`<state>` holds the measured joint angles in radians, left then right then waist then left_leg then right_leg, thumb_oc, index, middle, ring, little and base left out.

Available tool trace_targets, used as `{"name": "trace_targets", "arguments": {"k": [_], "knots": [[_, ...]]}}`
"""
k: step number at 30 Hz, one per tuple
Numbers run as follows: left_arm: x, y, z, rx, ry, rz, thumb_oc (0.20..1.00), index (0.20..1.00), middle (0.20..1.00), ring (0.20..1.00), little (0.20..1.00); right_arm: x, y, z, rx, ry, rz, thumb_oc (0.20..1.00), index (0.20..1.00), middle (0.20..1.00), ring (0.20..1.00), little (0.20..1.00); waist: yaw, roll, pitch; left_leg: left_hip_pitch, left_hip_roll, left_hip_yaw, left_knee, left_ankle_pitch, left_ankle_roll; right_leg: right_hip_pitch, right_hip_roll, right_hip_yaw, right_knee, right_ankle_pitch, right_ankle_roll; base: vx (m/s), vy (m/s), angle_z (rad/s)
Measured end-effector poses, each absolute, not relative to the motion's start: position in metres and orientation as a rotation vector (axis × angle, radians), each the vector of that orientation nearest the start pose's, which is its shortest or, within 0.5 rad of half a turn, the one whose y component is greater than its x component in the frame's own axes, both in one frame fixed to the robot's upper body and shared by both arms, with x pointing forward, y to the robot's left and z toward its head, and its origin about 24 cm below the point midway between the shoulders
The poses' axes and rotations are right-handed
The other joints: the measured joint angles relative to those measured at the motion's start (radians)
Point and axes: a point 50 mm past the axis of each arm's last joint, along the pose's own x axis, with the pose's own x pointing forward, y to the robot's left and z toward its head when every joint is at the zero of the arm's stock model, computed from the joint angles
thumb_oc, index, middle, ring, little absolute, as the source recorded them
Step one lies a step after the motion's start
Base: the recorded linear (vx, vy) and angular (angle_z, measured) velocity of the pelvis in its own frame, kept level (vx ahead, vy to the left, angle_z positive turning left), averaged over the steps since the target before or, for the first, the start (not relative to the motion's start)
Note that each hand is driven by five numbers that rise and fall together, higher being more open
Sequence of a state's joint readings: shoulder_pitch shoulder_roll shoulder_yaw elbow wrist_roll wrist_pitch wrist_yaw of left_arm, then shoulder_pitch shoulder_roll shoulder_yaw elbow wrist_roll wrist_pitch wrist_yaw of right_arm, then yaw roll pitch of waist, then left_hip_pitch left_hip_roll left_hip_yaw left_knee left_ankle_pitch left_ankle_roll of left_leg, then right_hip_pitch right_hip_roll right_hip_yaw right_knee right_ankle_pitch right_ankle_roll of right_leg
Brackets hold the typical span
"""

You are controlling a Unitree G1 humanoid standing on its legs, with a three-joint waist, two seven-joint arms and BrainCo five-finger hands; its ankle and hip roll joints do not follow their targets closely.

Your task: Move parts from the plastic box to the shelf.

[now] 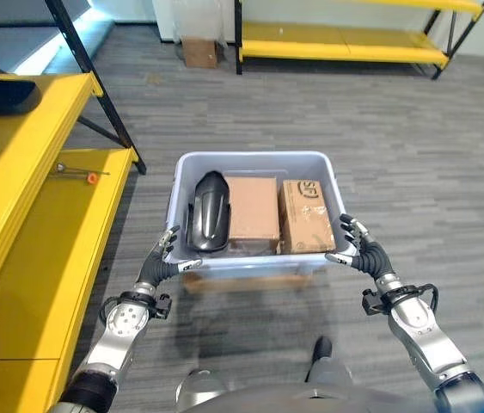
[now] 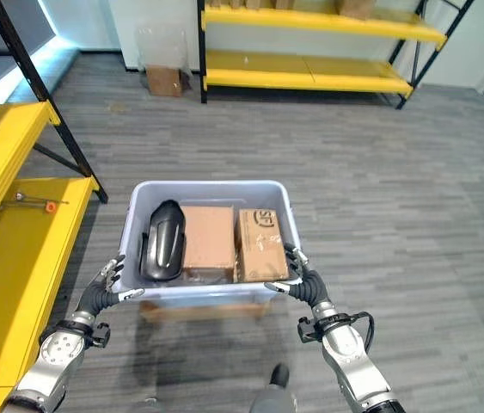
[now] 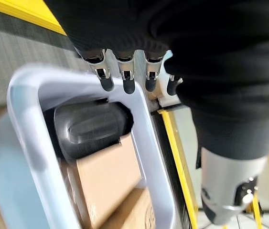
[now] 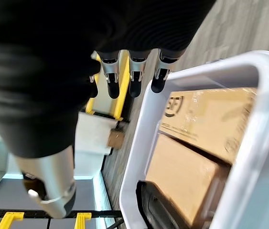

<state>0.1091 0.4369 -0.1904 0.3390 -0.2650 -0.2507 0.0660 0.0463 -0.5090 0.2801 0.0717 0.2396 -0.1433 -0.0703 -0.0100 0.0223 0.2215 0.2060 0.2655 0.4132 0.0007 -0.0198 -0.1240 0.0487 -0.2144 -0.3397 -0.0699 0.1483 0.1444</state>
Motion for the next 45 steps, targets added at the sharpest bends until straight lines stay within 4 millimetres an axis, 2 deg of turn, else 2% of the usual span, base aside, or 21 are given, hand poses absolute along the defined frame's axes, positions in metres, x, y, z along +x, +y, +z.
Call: {"name": "trace_targets", "arguments": {"k": [2,4,7,12,13,14,15,16,17,19,20,23,24,25,26,28,30,32,36,39,45], "knots": [[0.209,0.217,-0.028,0.149,0.23,-0.005,1.0,1.0,1.0,1.0,1.0,0.236,-0.202,0.027,-0.296,0.078,0.167,1.0,1.0,1.0,1.0,1.0,-0.002,0.035,0.002,-0.002,0.029,-0.004,0.019,0.048,0.007,0.003,0.034,0.002,0.0,-0.015,-0.025,0.14,-0.22,-0.16],[0.21,0.216,-0.027,0.147,0.225,-0.004,1.0,1.0,1.0,1.0,1.0,0.236,-0.207,0.028,-0.311,0.082,0.16,1.0,1.0,1.0,1.0,1.0,-0.009,0.036,0.0,-0.003,0.047,-0.012,0.06,0.09,0.006,0.019,0.045,0.001,0.001,-0.038,-0.037,0.13,-0.243,-0.19],[0.212,0.215,-0.026,0.14,0.224,-0.002,1.0,1.0,1.0,1.0,1.0,0.237,-0.213,0.031,-0.324,0.077,0.139,1.0,1.0,1.0,1.0,1.0,-0.032,0.046,-0.011,-0.018,0.072,-0.016,0.083,0.119,0.009,0.012,0.065,0.002,0.017,-0.061,-0.049,0.09,-0.21,-0.06],[0.217,0.207,-0.039,0.021,0.322,0.021,1.0,1.0,1.0,1.0,1.0,0.237,-0.213,0.025,-0.319,0.097,0.129,1.0,1.0,1.0,1.0,1.0,-0.034,0.025,-0.018,-0.078,0.083,-0.064,0.15,0.192,-0.007,-0.067,0.052,0.02,0.139,-0.122,-0.068,0.05,-0.184,-0.05],[0.219,0.207,-0.048,-0.012,0.382,0.039,1.0,1.0,1.0,1.0,1.0,0.238,-0.212,0.026,-0.314,0.091,0.121,1.0,1.0,1.0,1.0,1.0,-0.045,0.008,-0.014,-0.118,0.085,-0.06,0.206,0.242,-0.019,-0.088,0.029,0.016,0.205,-0.159,-0.081,0.14,-0.06,0.28],[0.217,0.209,-0.052,-0.011,0.405,0.043,1.0,1.0,1.0,1.0,1.0,0.239,-0.212,0.027,-0.314,0.084,0.105,1.0,1.0,1.0,1.0,1.0,-0.045,0.0,-0.009,-0.158,0.113,-0.065,0.291,0.323,-0.062,-0.088,0.024,0.01,0.251,-0.216,-0.099,0.17,0.042,0.34],[0.22,0.21,-0.05,0.003,0.398,0.046,1.0,1.0,1.0,1.0,1.0,0.239,-0.212,0.027,-0.31,0.079,0.093,1.0,1.0,1.0,1.0,1.0,-0.055,0.0,-0.006,-0.2,0.131,-0.079,0.36,0.354,-0.069,-0.086,0.026,0.023,0.262,-0.22,-0.119,0.17,0.161,0.22],[0.224,0.21,-0.047,0.012,0.387,0.054,1.0,1.0,1.0,1.0,1.0,0.242,-0.212,0.027,-0.301,0.07,0.075,1.0,1.0,1.0,1.0,1.0,-0.062,-0.007,0.01,-0.277,0.157,-0.097,0.478,0.317,-0.093,-0.08,0.033,0.019,0.256,-0.226,-0.123,0.15,0.195,-0.02],[0.226,0.211,-0.045,0.038,0.382,0.063,1.0,1.0,1.0,1.0,1.0,0.245,-0.212,0.026,-0.297,0.072,0.057,1.0,1.0,1.0,1.0,1.0,-0.052,-0.003,0.011,-0.274,0.134,-0.093,0.375,0.214,-0.088,-0.069,0.038,0.029,0.225,-0.216,-0.11,0.19,0.291,-0.17],[0.237,0.209,-0.036,0.184,0.33,0.084,1.0,1.0,1.0,1.0,1.0,0.245,-0.218,0.028,-0.311,0.056,-0.002,1.0,1.0,1.0,1.0,1.0,-0.067,0.038,0.015,-0.254,0.107,-0.034,0.105,0.19,-0.083,-0.04,0.077,0.03,0.185,-0.206,-0.111,0.2,0.351,-0.37],[0.241,0.209,-0.032,0.229,0.313,0.082,1.0,1.0,1.0,1.0,1.0,0.244,-0.218,0.028,-0.315,0.052,-0.011,1.0,1.0,1.0,1.0,1.0,-0.069,0.037,0.017,-0.238,0.083,-0.037,0.051,0.182,-0.066,-0.039,0.076,0.038,0.194,-0.212,-0.117,0.16,0.253,-0.51],[0.251,0.211,-0.023,0.244,0.27,0.122,1.0,1.0,1.0,1.0,1.0,0.243,-0.223,0.032,-0.331,0.03,-0.032,1.0,1.0,1.0,1.0,1.0,-0.096,0.043,0.013,-0.221,0.035,-0.031,0.06,0.157,-0.017,-0.014,0.072,0.056,0.193,-0.22,-0.113,0.17,0.167,-0.35],[0.256,0.208,-0.019,0.22,0.25,0.149,1.0,1.0,1.0,1.0,1.0,0.24,-0.227,0.031,-0.33,0.028,-0.045,1.0,1.0,1.0,1.0,1.0,-0.11,0.046,0.012,-0.184,0.0,-0.036,0.066,0.138,0.013,0.003,0.074,0.069,0.2,-0.229,-0.089,0.23,0.153,-0.19],[0.257,0.206,-0.018,0.206,0.245,0.156,1.0,1.0,1.0,1.0,1.0,0.237,-0.228,0.03,-0.33,0.03,-0.044,1.0,1.0,1.0,1.0,1.0,-0.113,0.06,0.002,-0.157,-0.009,-0.029,0.041,0.093,0.027,0.001,0.078,0.078,0.217,-0.238,-0.073,0.28,0.158,-0.1],[0.26,0.211,-0.014,0.202,0.228,0.216,1.0,1.0,1.0,1.0,1.0,0.227,-0.218,0.019,-0.312,0.058,-0.024,1.0,1.0,1.0,1.0,1.0,-0.106,-0.018,-0.003,-0.147,-0.063,-0.025,0.037,0.08,0.035,-0.005,0.028,0.082,0.234,-0.246,-0.049,0.22,0.115,0.0],[0.26,0.219,-0.012,0.222,0.223,0.266,1.0,1.0,1.0,1.0,1.0,0.226,-0.21,0.017,-0.292,0.057,-0.004,1.0,1.0,1.0,1.0,1.0,-0.1,-0.067,-0.01,-0.148,-0.089,-0.019,0.039,0.064,0.045,0.001,0.006,0.084,0.222,-0.234,-0.034,0.1,0.058,0.05],[0.262,0.225,-0.008,0.243,0.203,0.317,1.0,1.0,1.0,1.0,1.0,0.228,-0.203,0.02,-0.266,0.038,0.002,1.0,1.0,1.0,1.0,1.0,-0.077,-0.092,-0.016,-0.152,-0.104,-0.017,0.042,0.057,0.056,0.013,-0.006,0.082,0.201,-0.219,-0.024,0.06,0.036,0.07],[0.262,0.23,-0.003,0.259,0.185,0.351,1.0,1.0,1.0,1.0,1.0,0.23,-0.201,0.022,-0.265,0.025,0.006,1.0,1.0,1.0,1.0,1.0,-0.058,-0.095,-0.011,-0.151,-0.111,-0.023,0.044,0.052,0.063,0.03,-0.01,0.08,0.182,-0.216,-0.021,0.05,0.027,0.12],[0.266,0.232,0.008,0.278,0.137,0.377,1.0,1.0,1.0,1.0,1.0,0.237,-0.199,0.029,-0.268,-0.006,0.007,1.0,1.0,1.0,1.0,1.0,-0.032,-0.077,0.029,-0.167,-0.102,-0.039,0.051,0.049,0.061,0.026,0.002,0.079,0.174,-0.217,-0.02,-0.06,-0.002,0.05],[0.279,0.229,0.019,0.265,0.105,0.415,1.0,1.0,1.0,1.0,1.0,0.252,-0.195,0.044,-0.278,-0.072,0.004,1.0,1.0,1.0,1.0,1.0,-0.034,-0.077,0.092,-0.27,-0.069,-0.05,0.116,0.046,0.055,-0.057,0.024,0.08,0.204,-0.214,-0.025,-0.12,-0.028,-0.01],[0.312,0.223,0.036,0.254,0.084,0.557,1.0,1.0,1.0,1.0,1.0,0.273,-0.18,0.064,-0.28,-0.16,0.019,1.0,1.0,1.0,1.0,1.0,-0.043,-0.118,0.222,-0.398,-0.014,-0.07,0.191,0.055,0.043,-0.192,0.054,0.084,0.288,-0.218,-0.051,-0.12,-0.065,-0.04]]}}
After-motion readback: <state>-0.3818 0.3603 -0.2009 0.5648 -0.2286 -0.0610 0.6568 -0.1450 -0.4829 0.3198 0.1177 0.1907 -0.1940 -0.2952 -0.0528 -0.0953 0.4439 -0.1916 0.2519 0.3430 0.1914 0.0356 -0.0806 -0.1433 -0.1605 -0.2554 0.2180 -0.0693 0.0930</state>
